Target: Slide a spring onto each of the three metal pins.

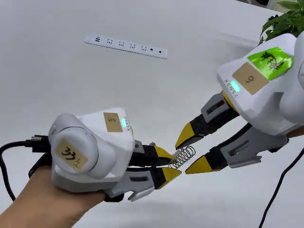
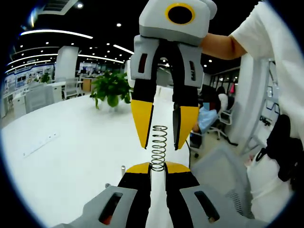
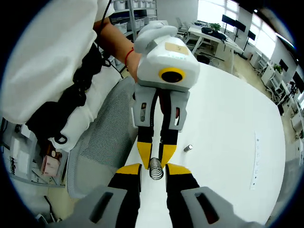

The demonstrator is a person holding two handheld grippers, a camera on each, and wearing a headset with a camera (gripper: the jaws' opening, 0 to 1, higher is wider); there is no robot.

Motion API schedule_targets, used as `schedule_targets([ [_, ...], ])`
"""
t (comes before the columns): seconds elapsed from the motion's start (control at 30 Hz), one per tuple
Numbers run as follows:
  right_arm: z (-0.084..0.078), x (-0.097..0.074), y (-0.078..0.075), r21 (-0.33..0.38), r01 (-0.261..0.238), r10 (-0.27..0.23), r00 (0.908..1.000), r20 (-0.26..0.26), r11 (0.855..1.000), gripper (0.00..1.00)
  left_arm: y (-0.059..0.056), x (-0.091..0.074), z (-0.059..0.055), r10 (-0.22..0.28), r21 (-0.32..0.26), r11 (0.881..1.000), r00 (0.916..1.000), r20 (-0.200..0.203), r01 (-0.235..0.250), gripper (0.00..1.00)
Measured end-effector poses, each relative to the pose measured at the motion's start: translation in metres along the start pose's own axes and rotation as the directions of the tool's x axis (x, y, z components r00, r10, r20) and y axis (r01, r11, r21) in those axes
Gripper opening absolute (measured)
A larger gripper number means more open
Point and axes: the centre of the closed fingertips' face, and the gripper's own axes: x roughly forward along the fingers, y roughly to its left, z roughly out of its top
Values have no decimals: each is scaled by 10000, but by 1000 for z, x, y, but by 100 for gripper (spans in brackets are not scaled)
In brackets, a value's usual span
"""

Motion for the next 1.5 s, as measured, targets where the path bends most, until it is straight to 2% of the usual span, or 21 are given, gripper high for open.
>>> schedule_targets([
  [0.5, -7, 2, -2, -147, -301, 296, 9989, -353, 9994, 12, 1, 2, 1, -78, 34, 10000, 9999, 63, 78, 10],
  [0.83, -5, 4, -2, -160, -289, 282, 9987, -425, 9995, 12, 1, 1, -1, -30, -28, 10000, 10000, 84, 30, 10],
  [1.5, -3, 3, -4, 281, -27, 29, 10000, -57, 9996, 12, 4, -3, 1, 91, -100, 9999, 9994, 329, -88, 12],
])
